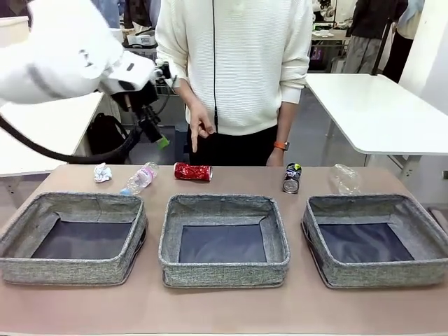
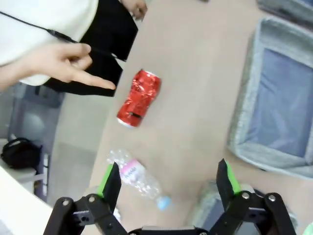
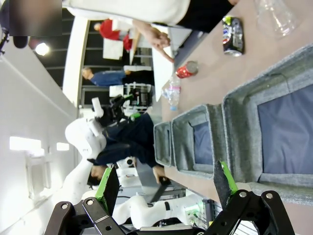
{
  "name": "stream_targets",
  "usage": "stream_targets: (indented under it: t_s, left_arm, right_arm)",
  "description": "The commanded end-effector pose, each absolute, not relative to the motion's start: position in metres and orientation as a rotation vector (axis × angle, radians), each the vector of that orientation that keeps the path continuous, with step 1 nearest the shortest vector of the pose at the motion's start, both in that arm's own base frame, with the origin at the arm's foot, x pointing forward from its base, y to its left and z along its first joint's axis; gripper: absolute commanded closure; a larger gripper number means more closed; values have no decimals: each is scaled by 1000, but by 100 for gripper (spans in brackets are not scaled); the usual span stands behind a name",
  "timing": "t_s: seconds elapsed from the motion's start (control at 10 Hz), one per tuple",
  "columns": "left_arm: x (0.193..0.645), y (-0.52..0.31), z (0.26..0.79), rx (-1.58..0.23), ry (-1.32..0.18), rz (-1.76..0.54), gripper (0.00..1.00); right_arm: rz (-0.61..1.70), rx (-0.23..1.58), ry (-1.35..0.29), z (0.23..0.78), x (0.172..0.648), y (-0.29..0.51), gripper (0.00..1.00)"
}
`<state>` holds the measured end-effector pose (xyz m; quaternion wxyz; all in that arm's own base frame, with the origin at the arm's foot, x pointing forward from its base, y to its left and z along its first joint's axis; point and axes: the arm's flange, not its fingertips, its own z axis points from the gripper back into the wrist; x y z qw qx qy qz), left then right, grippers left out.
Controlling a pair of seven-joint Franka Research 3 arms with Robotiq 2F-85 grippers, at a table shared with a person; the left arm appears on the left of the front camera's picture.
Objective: Sort the waste into the appropriate baskets.
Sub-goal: Pick up the waste item pointed out by the person.
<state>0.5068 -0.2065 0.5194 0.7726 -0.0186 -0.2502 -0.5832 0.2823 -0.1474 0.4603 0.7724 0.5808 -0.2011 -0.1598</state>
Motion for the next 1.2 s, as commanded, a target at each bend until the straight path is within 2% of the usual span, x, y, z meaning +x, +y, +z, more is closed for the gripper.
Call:
stream_targets:
  t_s: [0.0, 0.2, 0.4, 0.6, 0.9, 1.1]
  left_arm:
    - [556, -239, 529, 18, -439, -1315, 0]
    - [592, -258, 504, 68, -355, -1373, 0]
    - [626, -266, 475, 183, -378, -1385, 0]
    - [658, -262, 445, 89, -325, -1461, 0]
    - [695, -249, 405, -27, -190, -1453, 0]
    - [707, -249, 380, -96, -189, -1488, 0]
  right_arm:
    - [-347, 1282, -448, 463, 285, -148, 0]
    - [-347, 1282, -448, 463, 285, -148, 0]
    - [-347, 1282, -448, 463, 285, -148, 0]
    - [-347, 1282, -448, 463, 285, -148, 0]
    - [-347, 1282, -448, 463, 285, -148, 0]
    - [-347, 1282, -448, 463, 285, -148, 0]
